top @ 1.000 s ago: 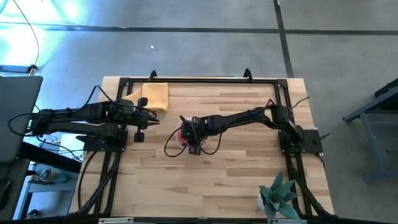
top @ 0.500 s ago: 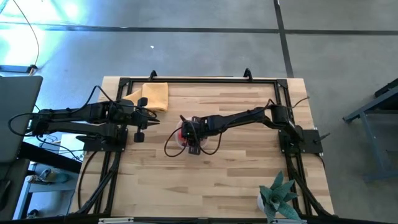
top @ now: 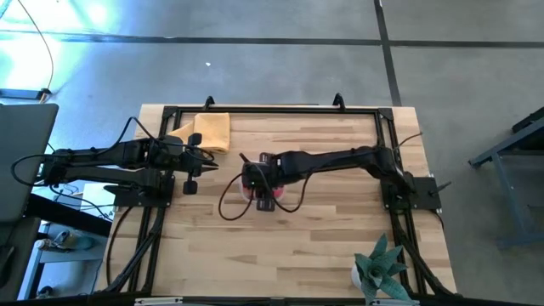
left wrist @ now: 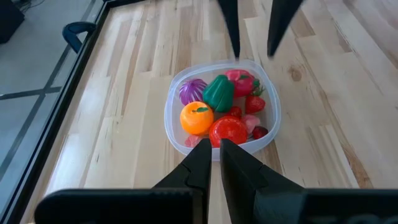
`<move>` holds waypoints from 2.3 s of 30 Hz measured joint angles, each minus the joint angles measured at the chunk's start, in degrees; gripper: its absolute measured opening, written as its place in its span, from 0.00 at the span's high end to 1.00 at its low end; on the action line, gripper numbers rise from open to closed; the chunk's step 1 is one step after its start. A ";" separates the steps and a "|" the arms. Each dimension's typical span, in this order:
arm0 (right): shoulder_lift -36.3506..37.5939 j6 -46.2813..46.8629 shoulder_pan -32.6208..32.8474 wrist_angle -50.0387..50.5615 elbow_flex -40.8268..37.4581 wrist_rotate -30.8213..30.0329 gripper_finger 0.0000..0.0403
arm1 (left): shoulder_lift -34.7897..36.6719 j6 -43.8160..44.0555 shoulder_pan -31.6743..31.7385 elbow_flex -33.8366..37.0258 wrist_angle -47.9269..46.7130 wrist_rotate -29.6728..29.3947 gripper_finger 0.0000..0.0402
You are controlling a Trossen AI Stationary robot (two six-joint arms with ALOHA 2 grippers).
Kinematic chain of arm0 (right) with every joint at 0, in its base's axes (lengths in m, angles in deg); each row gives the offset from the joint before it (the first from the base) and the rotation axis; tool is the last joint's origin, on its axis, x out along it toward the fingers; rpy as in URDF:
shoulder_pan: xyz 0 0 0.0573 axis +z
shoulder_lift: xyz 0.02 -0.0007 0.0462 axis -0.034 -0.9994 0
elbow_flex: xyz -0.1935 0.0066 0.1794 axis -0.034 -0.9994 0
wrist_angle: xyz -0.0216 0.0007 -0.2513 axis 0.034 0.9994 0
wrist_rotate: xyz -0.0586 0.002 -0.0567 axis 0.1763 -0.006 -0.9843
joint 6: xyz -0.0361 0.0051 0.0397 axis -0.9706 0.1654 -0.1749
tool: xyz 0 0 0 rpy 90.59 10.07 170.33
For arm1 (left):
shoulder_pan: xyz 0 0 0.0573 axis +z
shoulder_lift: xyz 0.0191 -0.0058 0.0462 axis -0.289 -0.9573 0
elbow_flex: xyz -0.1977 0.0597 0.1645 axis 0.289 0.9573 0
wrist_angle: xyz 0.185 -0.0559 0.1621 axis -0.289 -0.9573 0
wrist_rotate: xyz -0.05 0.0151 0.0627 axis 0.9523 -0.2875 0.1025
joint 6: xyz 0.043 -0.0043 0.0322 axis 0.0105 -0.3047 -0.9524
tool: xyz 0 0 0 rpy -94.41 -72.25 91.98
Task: Pick and placing Produce into tupperware
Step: Return to Home Position
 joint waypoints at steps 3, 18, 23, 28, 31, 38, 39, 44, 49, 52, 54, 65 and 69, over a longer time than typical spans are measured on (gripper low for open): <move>0.00 1.80 1.34 7.40 5.30 -3.57 0.63 | 0.00 -0.02 0.01 0.00 0.00 0.00 0.94; 13.14 26.59 12.94 32.68 7.03 -27.20 0.68 | 0.00 -0.02 0.01 0.00 0.02 0.00 0.94; 27.36 42.37 21.17 32.27 -7.49 -37.68 0.68 | -0.02 0.00 0.00 0.00 0.00 0.00 0.94; 42.68 59.56 28.31 25.51 -28.14 -41.81 0.68 | -0.02 0.00 0.01 0.00 0.01 0.00 0.94; 50.66 60.68 28.89 11.15 -41.67 -39.09 0.68 | -0.02 -0.02 -0.01 0.00 0.00 0.00 0.94; 61.10 25.59 18.00 -49.54 -70.14 -12.55 0.68 | -0.02 -0.01 0.01 0.00 0.00 0.00 0.94; 61.67 19.50 14.96 -56.99 -72.32 -6.54 0.68 | -0.02 -0.01 -0.01 0.00 0.00 0.00 0.94; 67.55 3.89 -1.98 -62.62 -73.27 10.67 0.68 | -0.02 0.00 -0.01 0.00 0.00 0.00 0.94; 74.84 0.77 -16.37 -50.21 -67.44 14.39 0.68 | -0.02 -0.02 0.01 0.00 0.00 0.00 0.94; 79.45 -0.44 -19.89 -43.72 -64.50 15.52 0.68 | -0.02 -0.02 -0.01 0.00 0.00 0.00 0.94; 82.66 -1.30 -20.38 -40.19 -63.29 14.64 0.68 | 0.00 0.00 0.00 0.00 0.00 0.00 0.94; 103.90 4.21 -15.11 -37.69 -75.85 1.44 0.70 | -0.02 -0.01 0.00 0.00 0.00 0.00 0.94; 110.42 5.79 -14.39 -42.30 -83.60 0.13 0.74 | -0.02 -0.02 0.00 0.00 0.00 0.00 0.94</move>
